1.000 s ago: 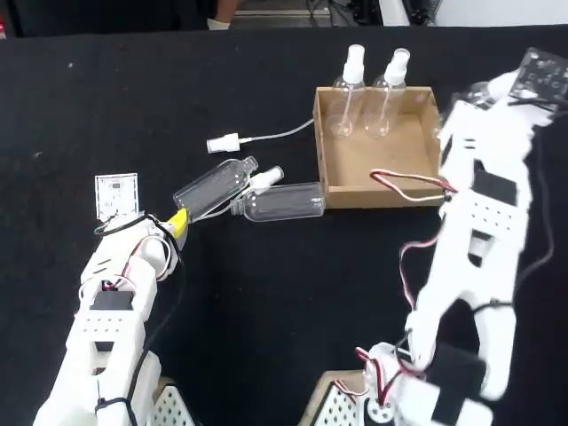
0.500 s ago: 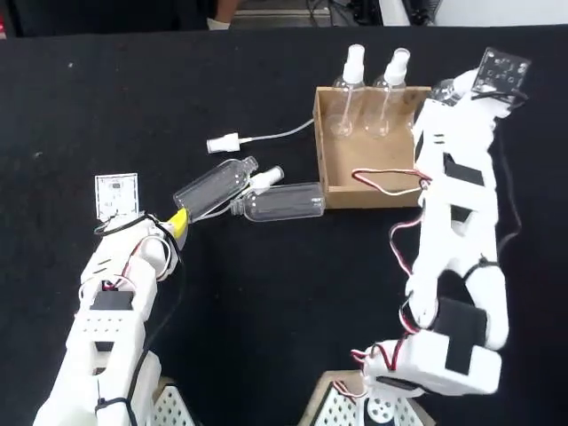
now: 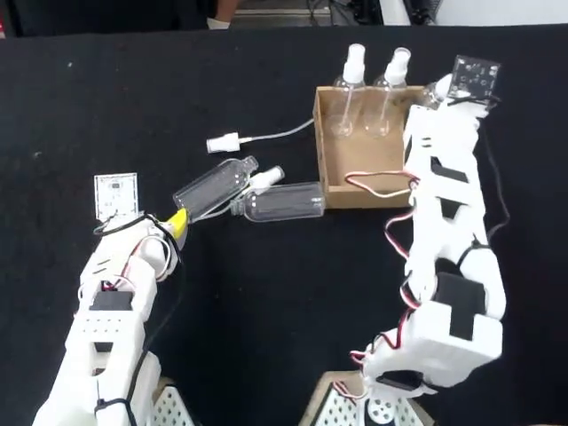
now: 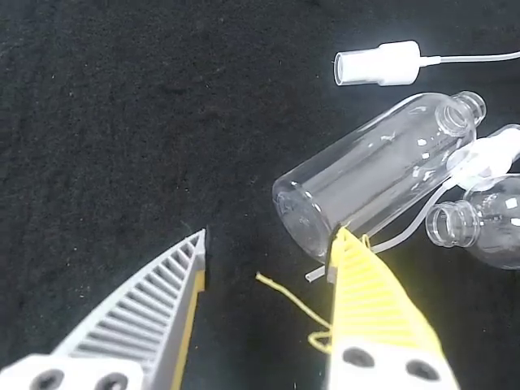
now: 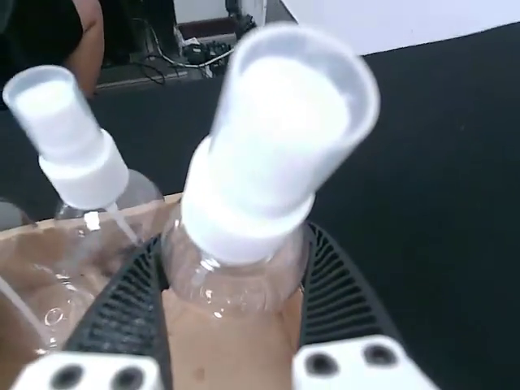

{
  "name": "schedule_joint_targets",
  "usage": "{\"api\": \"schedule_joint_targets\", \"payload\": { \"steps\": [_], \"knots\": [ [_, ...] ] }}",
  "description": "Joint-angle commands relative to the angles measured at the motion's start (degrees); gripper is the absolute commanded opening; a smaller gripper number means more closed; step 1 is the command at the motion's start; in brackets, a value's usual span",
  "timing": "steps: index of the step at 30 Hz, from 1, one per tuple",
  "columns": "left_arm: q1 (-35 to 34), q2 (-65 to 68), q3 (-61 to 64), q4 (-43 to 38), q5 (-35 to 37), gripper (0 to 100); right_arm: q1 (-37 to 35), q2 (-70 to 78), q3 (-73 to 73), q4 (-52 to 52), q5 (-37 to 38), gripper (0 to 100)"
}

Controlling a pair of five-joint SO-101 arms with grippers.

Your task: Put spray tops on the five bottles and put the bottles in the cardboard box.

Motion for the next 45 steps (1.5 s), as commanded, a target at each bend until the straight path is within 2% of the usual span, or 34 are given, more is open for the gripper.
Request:
{"api": "schedule_joint_targets", "payload": {
  "steps": [1,9,28,45],
  "knots": [
    [0.6,-1.1,-0.8,-1.0,-0.4,24,-1.0,0.2,-3.5,-4.5,0.9,1.1],
    [0.6,-1.1,-0.8,-1.0,-0.4,24,-1.0,4.3,-3.7,-8.5,0.9,1.1],
    [0.5,-1.1,-0.8,-1.0,-0.4,24,-1.9,12.7,-9.9,-8.4,1.2,1.1],
    [0.5,-1.1,-0.8,-1.0,-0.4,24,-1.9,13.3,-10.2,-8.1,1.3,1.5]
  ]
}}
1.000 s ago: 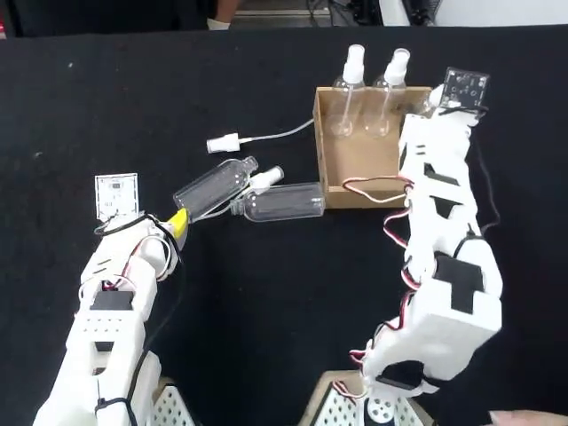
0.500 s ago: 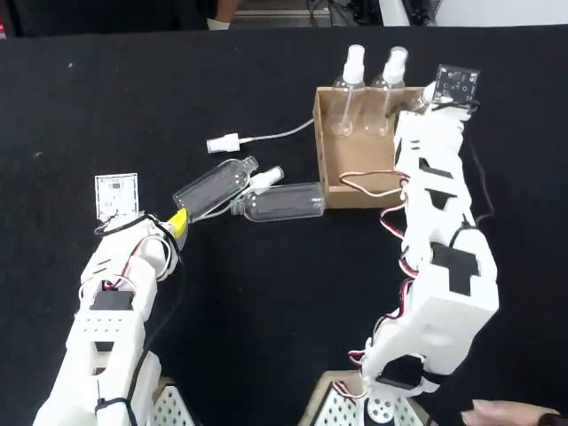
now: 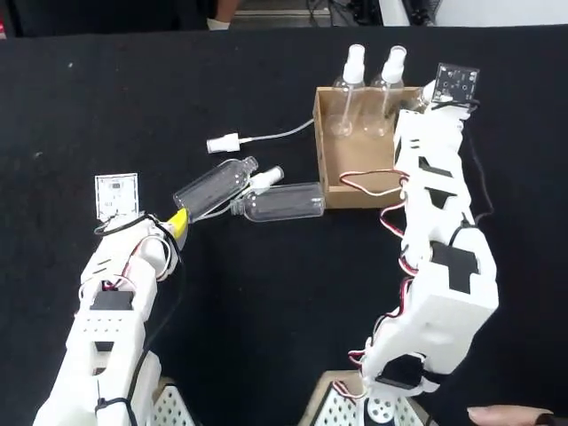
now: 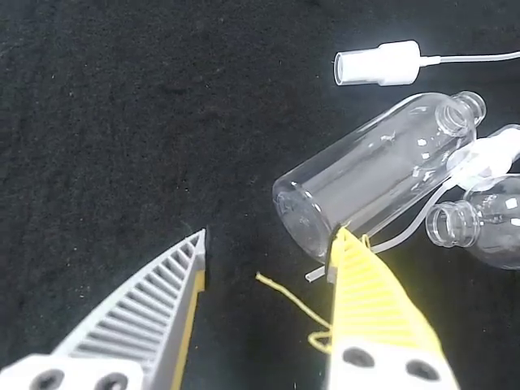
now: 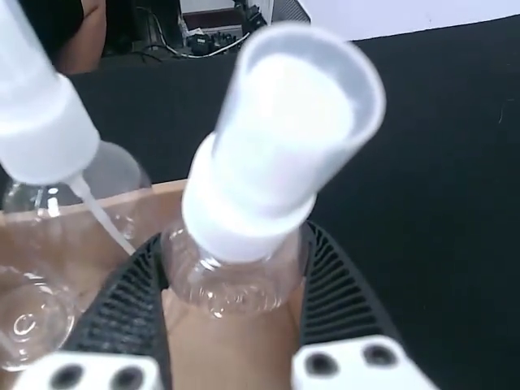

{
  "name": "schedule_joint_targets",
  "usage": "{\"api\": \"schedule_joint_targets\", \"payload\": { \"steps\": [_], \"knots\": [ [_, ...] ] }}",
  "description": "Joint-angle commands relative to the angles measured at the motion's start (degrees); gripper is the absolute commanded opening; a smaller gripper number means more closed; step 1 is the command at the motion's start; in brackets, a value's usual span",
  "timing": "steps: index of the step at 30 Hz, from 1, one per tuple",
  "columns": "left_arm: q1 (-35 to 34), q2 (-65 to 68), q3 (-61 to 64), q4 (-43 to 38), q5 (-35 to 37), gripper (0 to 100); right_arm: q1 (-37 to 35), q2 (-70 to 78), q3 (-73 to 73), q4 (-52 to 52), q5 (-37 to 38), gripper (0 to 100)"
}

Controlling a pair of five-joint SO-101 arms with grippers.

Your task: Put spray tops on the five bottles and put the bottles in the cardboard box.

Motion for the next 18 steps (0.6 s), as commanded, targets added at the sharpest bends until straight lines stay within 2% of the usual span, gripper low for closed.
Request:
{"api": "schedule_joint_targets", "payload": {
  "steps": [1,7,18],
  "knots": [
    [0.5,-1.1,-0.9,-1.0,-0.4,24,-0.9,-0.6,-3.7,-1.6,0.5,2.8],
    [0.5,-1.1,-0.9,-1.0,-0.4,24,-1.0,-0.8,-3.9,3.1,0.4,16.1],
    [0.5,-1.1,-0.9,-1.0,-0.4,24,-1.5,-0.8,-3.8,3.2,0.2,16.3]
  ]
}}
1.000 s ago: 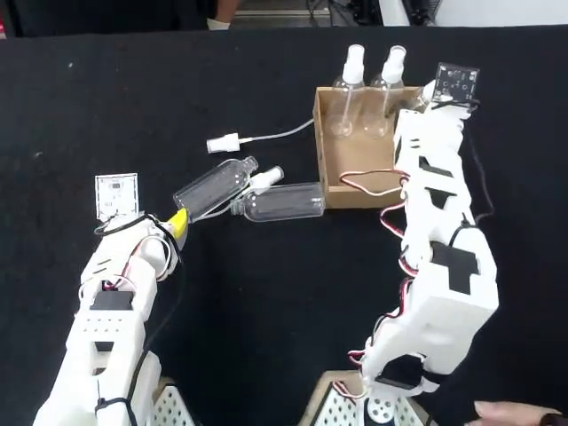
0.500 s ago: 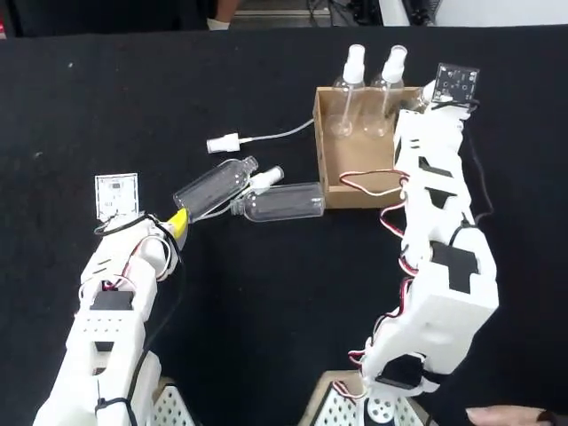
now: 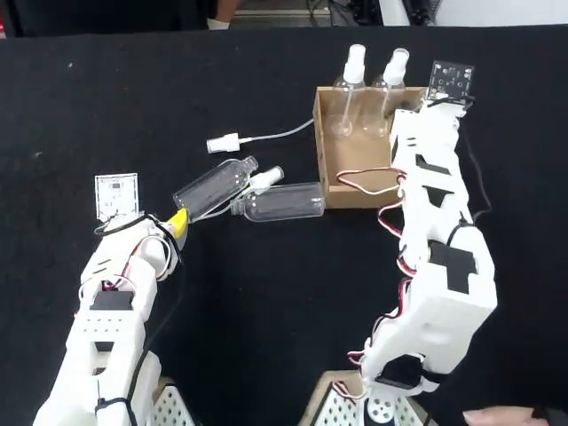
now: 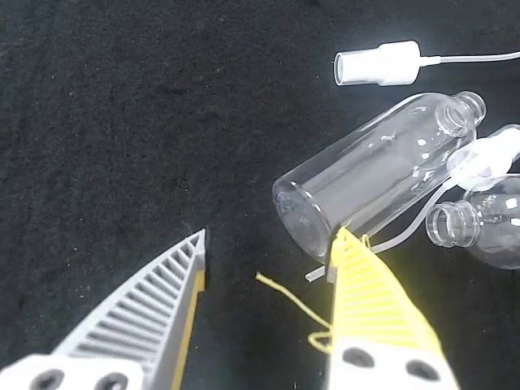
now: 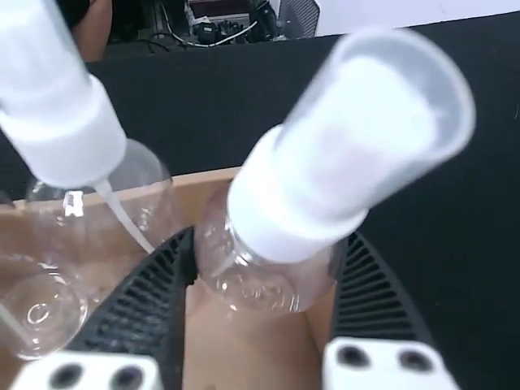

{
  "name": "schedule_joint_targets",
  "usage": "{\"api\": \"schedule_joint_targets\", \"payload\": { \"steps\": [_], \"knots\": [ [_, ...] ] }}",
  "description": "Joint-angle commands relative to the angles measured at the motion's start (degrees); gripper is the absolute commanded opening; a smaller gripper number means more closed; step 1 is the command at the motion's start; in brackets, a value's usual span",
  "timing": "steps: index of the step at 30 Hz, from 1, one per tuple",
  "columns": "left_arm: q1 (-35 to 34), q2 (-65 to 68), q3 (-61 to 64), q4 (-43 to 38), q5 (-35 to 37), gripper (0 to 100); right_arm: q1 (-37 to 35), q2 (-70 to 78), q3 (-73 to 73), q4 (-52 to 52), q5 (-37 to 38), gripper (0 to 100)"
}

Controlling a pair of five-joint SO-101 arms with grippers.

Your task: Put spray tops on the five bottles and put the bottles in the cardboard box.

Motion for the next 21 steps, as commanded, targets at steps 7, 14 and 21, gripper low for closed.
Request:
{"api": "schedule_joint_targets", "payload": {
  "steps": [7,14,21],
  "knots": [
    [0.5,-1.1,-0.9,-1.0,-0.4,24,-0.7,-0.8,-3.0,0.5,0.6,22.1],
    [0.6,-1.1,-0.9,-1.0,-0.4,24,-0.7,-0.8,-2.9,0.5,0.6,28.6],
    [0.6,-1.1,-0.9,-1.0,-0.4,24,-0.7,-0.8,-3.0,0.5,0.5,29.0]
  ]
}}
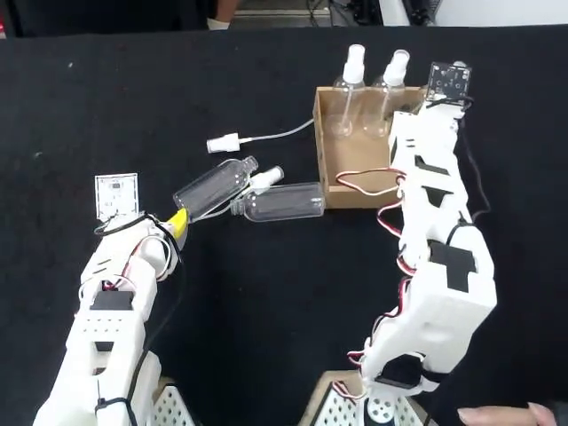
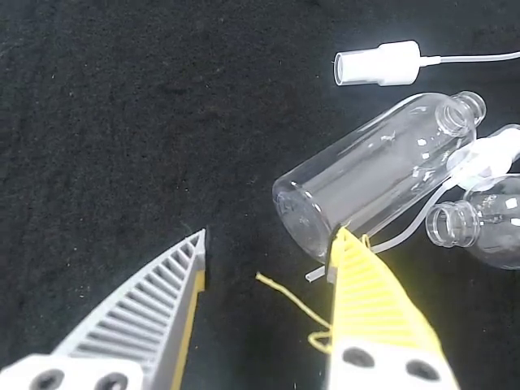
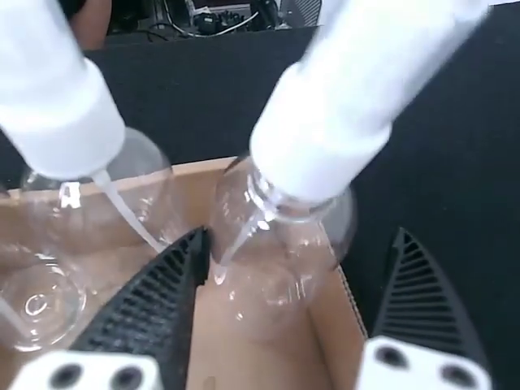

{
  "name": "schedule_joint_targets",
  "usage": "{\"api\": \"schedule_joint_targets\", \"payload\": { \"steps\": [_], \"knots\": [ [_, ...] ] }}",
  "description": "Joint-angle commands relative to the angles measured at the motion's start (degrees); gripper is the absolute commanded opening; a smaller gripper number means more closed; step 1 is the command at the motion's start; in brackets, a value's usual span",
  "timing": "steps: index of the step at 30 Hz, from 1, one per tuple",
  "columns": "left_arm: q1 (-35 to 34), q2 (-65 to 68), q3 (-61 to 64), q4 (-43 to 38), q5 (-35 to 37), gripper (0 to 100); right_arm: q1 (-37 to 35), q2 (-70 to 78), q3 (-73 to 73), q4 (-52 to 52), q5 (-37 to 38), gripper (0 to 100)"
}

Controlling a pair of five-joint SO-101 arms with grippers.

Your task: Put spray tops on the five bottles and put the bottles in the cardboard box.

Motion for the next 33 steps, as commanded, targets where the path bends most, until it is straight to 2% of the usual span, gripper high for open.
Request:
{"api": "schedule_joint_targets", "payload": {
  "steps": [1,11,17,33],
  "knots": [
    [0.6,-1.1,-0.9,-1.0,-0.4,24,-0.5,-0.9,-3.1,0.3,0.6,29.0],
    [0.6,-1.1,-0.9,-1.0,-0.4,24,-0.5,-1.0,-3.1,0.3,0.4,29.2],
    [0.6,-1.1,-0.9,-1.0,-0.4,24,-0.5,-1.0,-2.9,0.5,0.1,38.6],
    [0.7,-1.1,-0.9,-1.1,-0.4,24,-0.5,-11.1,2.9,2.3,0.1,38.5]
  ]
}}
